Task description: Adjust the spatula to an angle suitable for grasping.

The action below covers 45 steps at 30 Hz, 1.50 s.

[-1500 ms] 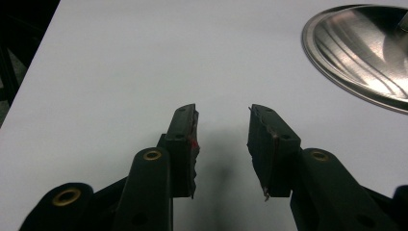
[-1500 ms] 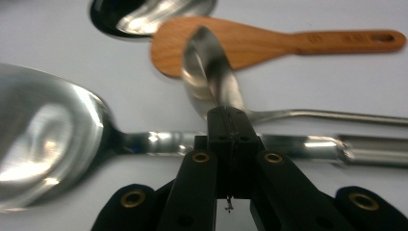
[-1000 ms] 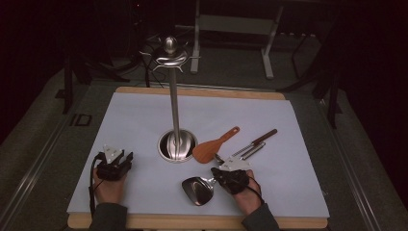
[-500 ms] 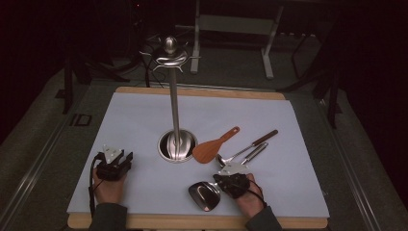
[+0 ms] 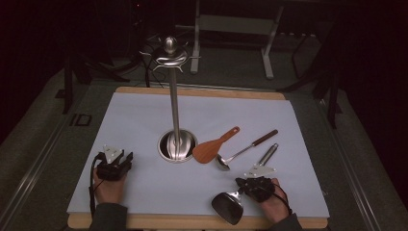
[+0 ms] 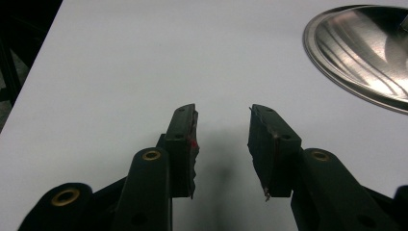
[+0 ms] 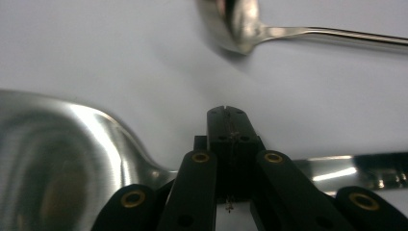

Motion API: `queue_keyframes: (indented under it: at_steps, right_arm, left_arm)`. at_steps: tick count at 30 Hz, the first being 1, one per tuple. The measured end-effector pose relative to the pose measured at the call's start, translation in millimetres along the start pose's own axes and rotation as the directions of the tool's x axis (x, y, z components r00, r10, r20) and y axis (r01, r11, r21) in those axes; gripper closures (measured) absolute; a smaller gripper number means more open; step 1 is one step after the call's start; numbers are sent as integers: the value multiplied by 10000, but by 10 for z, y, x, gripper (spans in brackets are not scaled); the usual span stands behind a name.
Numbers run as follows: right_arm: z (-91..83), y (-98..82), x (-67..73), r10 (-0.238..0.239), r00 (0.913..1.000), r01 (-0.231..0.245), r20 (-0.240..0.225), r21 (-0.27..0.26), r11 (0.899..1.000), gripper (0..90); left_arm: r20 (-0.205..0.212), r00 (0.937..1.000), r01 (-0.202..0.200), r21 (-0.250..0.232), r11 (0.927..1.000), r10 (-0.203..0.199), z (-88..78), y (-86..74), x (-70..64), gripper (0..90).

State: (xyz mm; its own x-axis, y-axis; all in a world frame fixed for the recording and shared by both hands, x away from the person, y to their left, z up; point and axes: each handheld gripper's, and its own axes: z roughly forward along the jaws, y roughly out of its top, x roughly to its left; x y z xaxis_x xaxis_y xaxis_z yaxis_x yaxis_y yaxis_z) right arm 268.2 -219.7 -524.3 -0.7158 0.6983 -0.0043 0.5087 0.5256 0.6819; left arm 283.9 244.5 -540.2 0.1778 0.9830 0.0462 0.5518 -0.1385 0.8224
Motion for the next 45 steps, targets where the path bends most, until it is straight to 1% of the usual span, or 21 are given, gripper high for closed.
queue_keyframes:
  at_steps: [2,4,6,8,9,12,13,15,17,18,20,24,27,31,33,34,36,38,39,42,45]
  right_arm:
    - [-31,4,-52,269,9994,-265,203,-188,9995,773]
    - [-89,17,-145,835,9946,-802,616,-542,9953,670]
    - [-147,34,-270,1618,9801,-1515,1149,-931,9841,545]
    - [-191,45,-409,2294,9579,-2128,1728,-1092,9710,464]
    - [-194,47,-449,2404,9503,-2212,1978,-1142,9685,392]
    - [-168,45,-585,2969,9201,-2763,2556,-1139,9543,286]
    - [-150,45,-614,3116,9062,-2912,2859,-1126,9500,267]
    - [-97,45,-667,3206,8928,-3039,3164,-1022,9472,226]
    - [-29,44,-713,3406,8709,-3327,3543,-849,9392,208]
    - [8,43,-733,3453,8717,-3430,3478,-704,9367,203]
    - [80,38,-747,3591,8616,-3682,3587,-454,9286,199]
    - [128,56,-751,3579,8615,-3760,3602,-212,9264,219]
    - [85,84,-808,3573,8540,-3801,3782,-155,9248,325]
    - [32,68,-912,3608,8553,-3860,3718,-72,9225,400]
    - [2,29,-960,3607,8662,-3838,3459,-17,9234,401]
    - [-6,20,-967,3676,8659,-3905,3392,-9,9206,401]
    - [-18,10,-986,3521,8756,-3764,3306,102,9264,402]
    - [-26,12,-997,3448,8797,-3720,3276,225,9279,405]
    - [-29,10,-1002,3460,8797,-3733,3261,229,9274,405]
    - [-20,-11,-995,3831,8649,-4057,3242,22,9140,398]
    - [-11,4,-983,3667,8669,-3936,3376,121,9192,401]
  left_arm:
    - [-6,10000,15,-1,10000,-15,1,0,1,627]
    - [-5,10000,5,3,10000,-5,1,0,0,626]
    - [-13,10000,2,19,10000,-2,2,1,-1,624]
    - [-15,10000,3,20,10000,-3,1,1,-1,623]
    - [-11,10000,7,16,10000,-6,1,1,0,622]
    - [-17,10000,10,21,10000,-10,1,1,0,620]
    - [-20,10000,12,19,10000,-12,2,1,0,620]
    - [-17,10000,12,22,10000,-11,2,1,1,619]
    - [-15,10000,22,11,10000,-22,1,0,1,618]
    - [-12,10000,29,7,10000,-29,1,0,2,618]
    - [-9,10000,38,-2,10000,-38,1,0,2,618]
    - [4,10000,31,0,10000,-31,-1,0,4,617]
    - [8,10000,34,-18,10000,-34,-3,-1,4,617]
    - [8,10000,47,-21,10000,-47,-4,-1,4,617]
    - [1,10000,41,-22,10000,-41,-3,-2,3,617]
    - [-1,10000,40,-23,10000,-40,-3,-2,3,617]
    - [-12,10000,28,-23,10000,-28,-3,-2,1,617]
    - [-18,10000,25,-25,10000,-25,-4,-2,1,617]
    - [-19,10000,26,-24,10000,-26,-3,-2,1,617]
    - [-30,10000,23,-17,10000,-23,-3,-2,0,617]
    - [-29,10000,21,-18,10000,-21,-3,-2,0,617]
